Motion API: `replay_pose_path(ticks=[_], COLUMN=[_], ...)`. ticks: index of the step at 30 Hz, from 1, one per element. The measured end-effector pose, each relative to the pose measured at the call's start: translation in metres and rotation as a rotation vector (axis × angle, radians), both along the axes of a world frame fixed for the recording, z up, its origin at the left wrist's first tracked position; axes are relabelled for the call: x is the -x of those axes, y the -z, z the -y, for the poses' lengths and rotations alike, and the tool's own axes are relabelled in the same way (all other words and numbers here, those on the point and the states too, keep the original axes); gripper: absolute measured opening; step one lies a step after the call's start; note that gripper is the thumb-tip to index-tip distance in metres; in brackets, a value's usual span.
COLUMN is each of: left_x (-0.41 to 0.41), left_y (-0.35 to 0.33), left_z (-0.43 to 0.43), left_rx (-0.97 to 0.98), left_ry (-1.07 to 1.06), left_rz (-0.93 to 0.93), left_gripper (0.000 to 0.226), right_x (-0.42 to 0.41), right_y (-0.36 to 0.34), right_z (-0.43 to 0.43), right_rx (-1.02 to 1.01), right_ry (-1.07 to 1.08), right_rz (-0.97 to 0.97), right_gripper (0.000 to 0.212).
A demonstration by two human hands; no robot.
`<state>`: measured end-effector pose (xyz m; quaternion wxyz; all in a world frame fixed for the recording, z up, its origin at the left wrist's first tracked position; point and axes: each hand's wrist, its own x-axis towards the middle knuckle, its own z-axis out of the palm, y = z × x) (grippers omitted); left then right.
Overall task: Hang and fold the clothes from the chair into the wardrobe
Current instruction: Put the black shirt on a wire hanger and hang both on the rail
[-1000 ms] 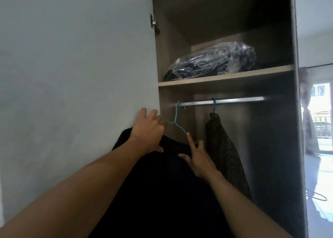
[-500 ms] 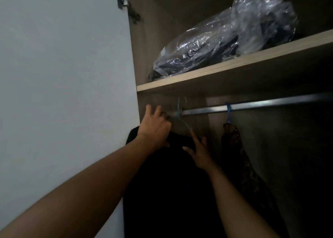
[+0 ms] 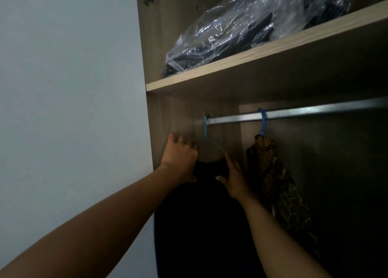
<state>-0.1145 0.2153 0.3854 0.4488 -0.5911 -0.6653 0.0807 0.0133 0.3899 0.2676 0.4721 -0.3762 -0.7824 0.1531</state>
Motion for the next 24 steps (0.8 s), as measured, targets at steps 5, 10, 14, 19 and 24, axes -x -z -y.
replay_pose_path(ticks=[5,10,14,19,24], left_x=[0.005,0.008,0.009,-0.009,-0.047], left_y=[-0.003,-0.008,-0.026,-0.045,-0.042], left_z=[0.003,0.006,0.012,0.021,0.015], left_rx=[0.062,0.085,0.029,-0.003,-0.031], left_ry=[0.005,0.06,0.171,0.4,0.618], left_rz=[-0.051,0.015,0.096,0.151,0.156], left_gripper=[0.088,0.09,0.098,0.111,0.108], right_x=[-0.006,-0.002,-0.006,-0.046,-0.121], right_y=[0.007,-0.013,-0.077,-0.147,-0.147], right_z=[0.003,0.032,0.075,0.123,0.126], right_rx=[0.069,-0.048,-0.201,-0.421,-0.245], right_ry=[-0.014,-0.003,0.011,-0.018,-0.053], right_rz=[0.017,-0.147,-0.267,-0.307,-0.235], right_gripper=[0.096,0.089,0.087,0.073,0.047])
